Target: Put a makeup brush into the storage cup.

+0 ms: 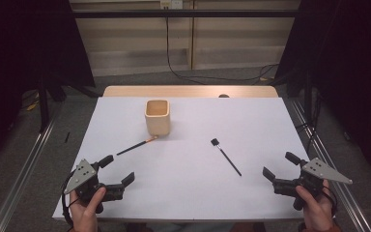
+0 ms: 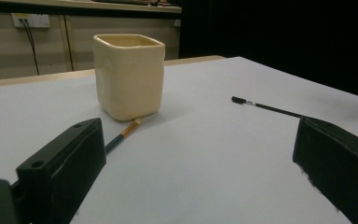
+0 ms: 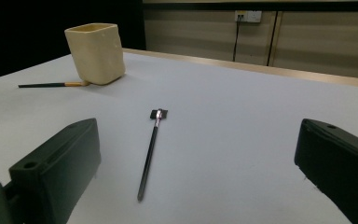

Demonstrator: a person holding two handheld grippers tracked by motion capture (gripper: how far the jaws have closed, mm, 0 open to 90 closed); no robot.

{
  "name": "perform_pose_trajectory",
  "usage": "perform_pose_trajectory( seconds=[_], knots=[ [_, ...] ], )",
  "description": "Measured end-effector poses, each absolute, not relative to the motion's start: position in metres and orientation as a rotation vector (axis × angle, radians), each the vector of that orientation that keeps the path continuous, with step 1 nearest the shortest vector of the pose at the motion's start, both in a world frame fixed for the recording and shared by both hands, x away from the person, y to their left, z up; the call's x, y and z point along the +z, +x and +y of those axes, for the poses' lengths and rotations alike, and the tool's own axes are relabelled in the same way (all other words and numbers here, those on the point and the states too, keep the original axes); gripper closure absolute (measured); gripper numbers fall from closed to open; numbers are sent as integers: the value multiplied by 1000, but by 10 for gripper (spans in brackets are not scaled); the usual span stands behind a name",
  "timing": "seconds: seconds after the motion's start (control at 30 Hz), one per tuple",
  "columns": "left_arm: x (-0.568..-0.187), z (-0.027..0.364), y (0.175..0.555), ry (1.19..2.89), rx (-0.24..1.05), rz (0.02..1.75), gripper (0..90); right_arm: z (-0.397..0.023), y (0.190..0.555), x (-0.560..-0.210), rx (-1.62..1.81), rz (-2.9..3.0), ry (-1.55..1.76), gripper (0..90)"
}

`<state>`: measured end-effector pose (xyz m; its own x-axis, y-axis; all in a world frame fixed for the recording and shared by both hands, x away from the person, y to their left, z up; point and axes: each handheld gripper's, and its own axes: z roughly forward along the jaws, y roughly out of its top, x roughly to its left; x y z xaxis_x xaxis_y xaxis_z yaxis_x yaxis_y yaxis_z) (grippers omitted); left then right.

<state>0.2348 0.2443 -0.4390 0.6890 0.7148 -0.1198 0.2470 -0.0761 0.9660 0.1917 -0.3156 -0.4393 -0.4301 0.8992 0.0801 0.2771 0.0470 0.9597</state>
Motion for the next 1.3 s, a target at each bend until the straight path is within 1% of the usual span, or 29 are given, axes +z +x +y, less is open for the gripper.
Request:
perform_pose_trajectory(
  seconds=[0.17, 0.33, 0.63, 0.73, 0.8, 1.07, 1.3],
  knots=[
    [-442, 244, 237, 1647, 424, 818, 24, -315, 193, -440, 1409, 1774, 1177, 0],
    [-438, 240, 233, 1673, 463, 789, 24, -314, 192, -441, 1437, 1800, 1166, 0],
    [-436, 240, 230, 1699, 485, 750, 24, -313, 189, -439, 1457, 1818, 1155, 0],
    [-435, 238, 227, 1713, 527, 756, 24, -312, 187, -439, 1460, 1820, 1152, 0],
    [-435, 237, 228, 1694, 502, 767, 24, -312, 187, -439, 1454, 1825, 1152, 0],
    [-430, 240, 238, 1644, 472, 804, 25, -310, 189, -439, 1456, 1836, 1137, 0],
    [-412, 238, 234, 1642, 526, 742, 24, -309, 188, -439, 1464, 1838, 1128, 0]
  ],
)
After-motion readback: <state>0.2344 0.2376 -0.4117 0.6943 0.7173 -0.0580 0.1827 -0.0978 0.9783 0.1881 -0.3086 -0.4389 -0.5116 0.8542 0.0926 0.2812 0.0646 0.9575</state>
